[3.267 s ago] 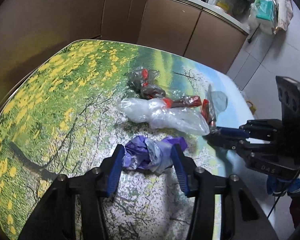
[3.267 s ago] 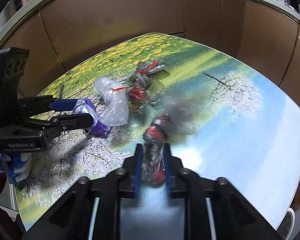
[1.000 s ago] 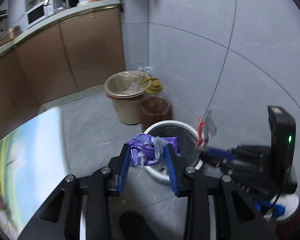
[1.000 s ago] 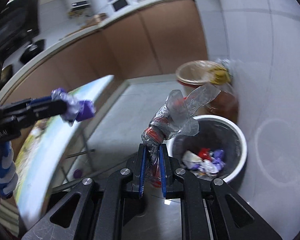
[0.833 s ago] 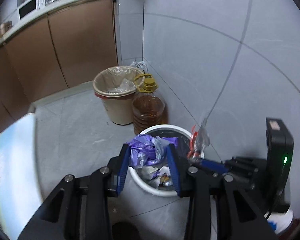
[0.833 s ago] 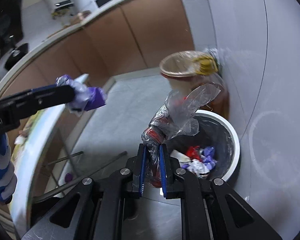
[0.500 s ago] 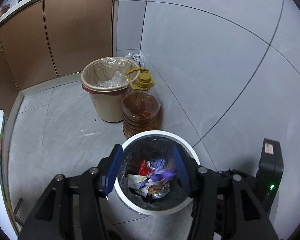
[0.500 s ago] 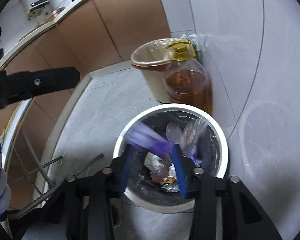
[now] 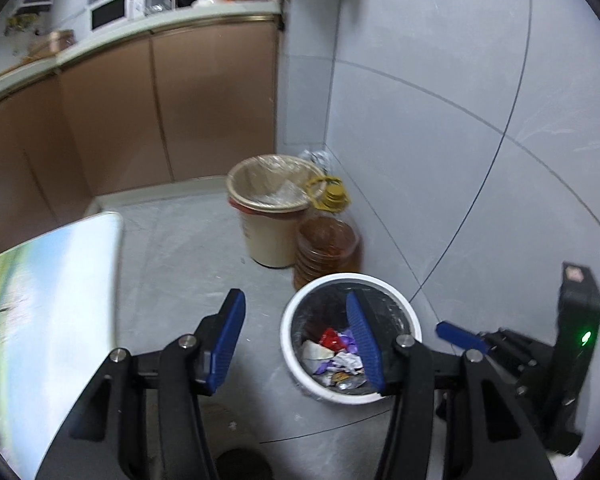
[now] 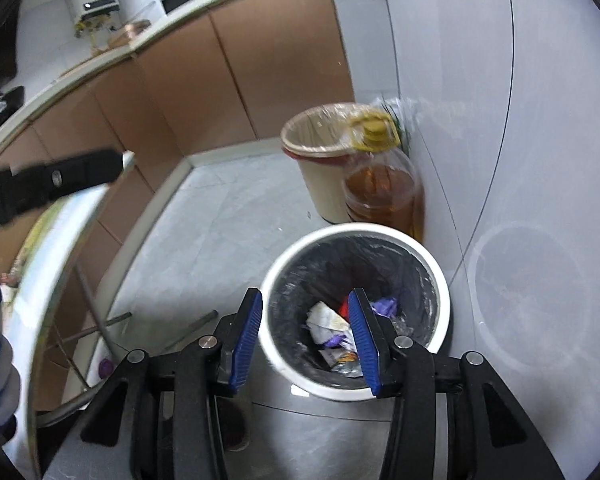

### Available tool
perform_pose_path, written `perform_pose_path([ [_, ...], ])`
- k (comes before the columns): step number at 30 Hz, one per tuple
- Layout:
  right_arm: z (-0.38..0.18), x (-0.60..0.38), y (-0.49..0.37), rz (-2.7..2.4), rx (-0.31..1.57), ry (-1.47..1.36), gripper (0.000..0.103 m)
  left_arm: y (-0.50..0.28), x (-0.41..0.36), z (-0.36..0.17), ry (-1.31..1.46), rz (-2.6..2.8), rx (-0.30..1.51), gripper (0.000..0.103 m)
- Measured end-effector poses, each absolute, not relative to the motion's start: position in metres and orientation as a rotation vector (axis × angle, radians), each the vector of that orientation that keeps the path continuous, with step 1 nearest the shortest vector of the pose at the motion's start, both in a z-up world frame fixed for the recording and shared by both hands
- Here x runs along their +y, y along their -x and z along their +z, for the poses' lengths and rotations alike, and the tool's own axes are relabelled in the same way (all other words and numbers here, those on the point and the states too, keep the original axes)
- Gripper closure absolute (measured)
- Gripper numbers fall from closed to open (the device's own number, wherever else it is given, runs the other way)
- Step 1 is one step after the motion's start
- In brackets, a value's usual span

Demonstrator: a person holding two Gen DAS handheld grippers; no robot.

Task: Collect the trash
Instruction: 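Move both open tools back over the table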

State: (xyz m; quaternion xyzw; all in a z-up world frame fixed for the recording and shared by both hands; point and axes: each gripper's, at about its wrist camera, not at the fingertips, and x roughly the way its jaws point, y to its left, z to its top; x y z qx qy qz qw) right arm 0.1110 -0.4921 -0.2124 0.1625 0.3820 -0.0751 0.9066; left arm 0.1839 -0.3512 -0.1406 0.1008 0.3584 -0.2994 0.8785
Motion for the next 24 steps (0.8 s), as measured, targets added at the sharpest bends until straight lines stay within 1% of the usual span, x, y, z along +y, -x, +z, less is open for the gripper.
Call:
perform_pose_path([
  [2, -0.196, -0.481, -0.102, -0.144, 0.761, -0.326, 0.058, -0.169, -0.334, -0.129, -0.218, -0.600, 0.711, 0.049],
  [5, -0.169, -0.462, -0.088, -0.124, 0.717, -0.305, 0.055, -0.149, -0.309, -0.113, -0.223, -0.570, 0.666, 0.047],
  [9, -0.137, -0.436, -0.074, -0.090, 0.672, -0.266, 0.054, -0.127, -0.270, -0.093, -0.209, -0.525, 0.622, 0.043],
  [13, -0.107, -0.405, -0.060, -0.047, 0.629, -0.219, 0.053, -0.114, -0.235, -0.077, -0.190, -0.476, 0.583, 0.041],
  [18, -0.077, -0.369, -0.048, 0.010, 0.591, -0.164, 0.051, -0.093, -0.189, -0.059, -0.154, -0.412, 0.543, 0.037],
  [24, -0.048, -0.330, -0.036, 0.070, 0.561, -0.107, 0.050, -0.072, -0.139, -0.049, -0.101, -0.337, 0.518, 0.036],
])
